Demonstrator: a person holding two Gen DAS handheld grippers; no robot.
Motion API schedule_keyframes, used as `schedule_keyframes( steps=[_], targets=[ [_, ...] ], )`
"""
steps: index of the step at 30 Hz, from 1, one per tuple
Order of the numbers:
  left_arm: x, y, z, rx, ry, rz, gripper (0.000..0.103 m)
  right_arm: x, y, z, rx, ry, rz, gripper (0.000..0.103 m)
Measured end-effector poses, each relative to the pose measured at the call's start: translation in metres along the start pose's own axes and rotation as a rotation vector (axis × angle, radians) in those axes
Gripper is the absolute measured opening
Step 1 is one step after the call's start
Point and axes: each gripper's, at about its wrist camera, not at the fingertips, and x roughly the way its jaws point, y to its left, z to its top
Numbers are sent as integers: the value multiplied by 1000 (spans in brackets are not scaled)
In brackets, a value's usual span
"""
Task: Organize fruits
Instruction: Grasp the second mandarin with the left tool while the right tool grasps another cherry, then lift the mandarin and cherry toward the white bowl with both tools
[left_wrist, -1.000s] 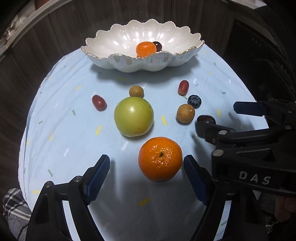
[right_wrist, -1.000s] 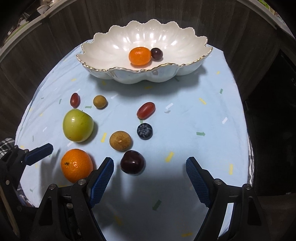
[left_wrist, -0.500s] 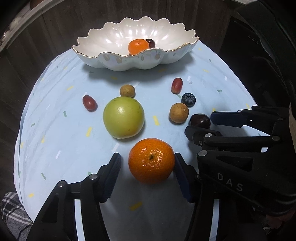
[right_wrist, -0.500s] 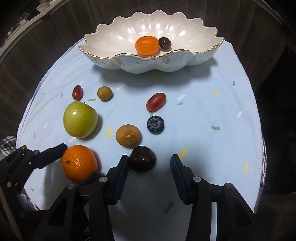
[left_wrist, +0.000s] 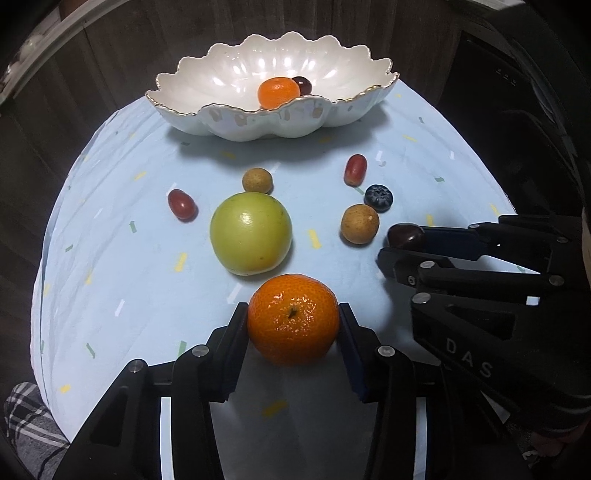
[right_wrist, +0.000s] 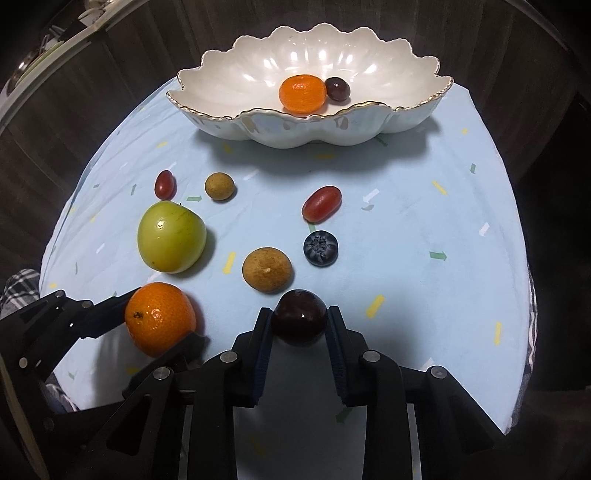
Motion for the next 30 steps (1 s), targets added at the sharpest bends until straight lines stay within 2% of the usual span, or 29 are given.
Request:
schedule_keyframes(
  steps=[30],
  targets=[
    [-47,15,10,-30,-97,17,46,-56,9,6,24,-105,-25,30]
  ],
)
